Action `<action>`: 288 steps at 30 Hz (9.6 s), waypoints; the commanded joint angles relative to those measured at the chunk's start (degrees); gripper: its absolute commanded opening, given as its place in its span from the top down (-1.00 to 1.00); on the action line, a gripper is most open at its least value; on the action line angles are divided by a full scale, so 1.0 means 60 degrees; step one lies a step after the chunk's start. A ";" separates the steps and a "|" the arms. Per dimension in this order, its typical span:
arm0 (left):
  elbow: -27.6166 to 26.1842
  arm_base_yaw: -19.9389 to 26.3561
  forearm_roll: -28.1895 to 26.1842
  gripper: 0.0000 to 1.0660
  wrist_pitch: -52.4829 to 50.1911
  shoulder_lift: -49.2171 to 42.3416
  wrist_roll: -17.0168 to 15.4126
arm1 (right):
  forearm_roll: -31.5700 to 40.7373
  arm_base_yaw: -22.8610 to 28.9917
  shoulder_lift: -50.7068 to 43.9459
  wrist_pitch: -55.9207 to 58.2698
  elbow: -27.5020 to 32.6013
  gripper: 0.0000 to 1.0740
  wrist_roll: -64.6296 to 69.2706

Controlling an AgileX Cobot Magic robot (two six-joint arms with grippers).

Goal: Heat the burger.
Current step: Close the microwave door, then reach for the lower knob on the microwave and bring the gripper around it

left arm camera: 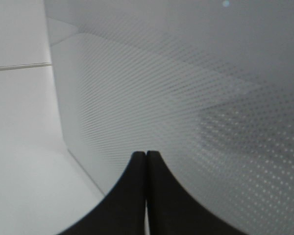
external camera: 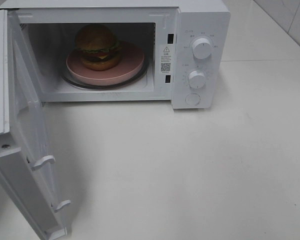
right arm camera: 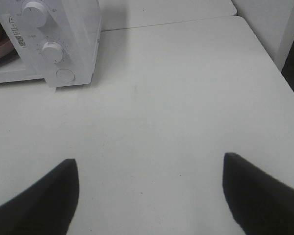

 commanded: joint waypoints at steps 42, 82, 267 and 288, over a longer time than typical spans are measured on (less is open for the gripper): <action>-0.5290 -0.5481 -0.4364 1.00 0.0840 0.3944 0.0821 | 0.0019 -0.0067 -0.0239 0.0000 0.0029 -0.42 -0.0048; -0.9158 -0.6207 -0.5796 1.00 0.1910 0.6178 0.1528 | 0.0010 -0.0067 -0.0239 0.0000 0.0029 -0.42 -0.0010; -0.3189 0.0010 -0.5558 -0.92 1.8793 -1.3932 0.2464 | 0.0038 -0.0038 0.8375 -0.8222 -0.0583 -0.42 0.0267; -0.3189 0.0010 -0.5558 -0.92 1.8793 -1.3932 0.2464 | 0.0879 -0.0038 1.1240 -1.3818 0.0993 -0.42 -0.0029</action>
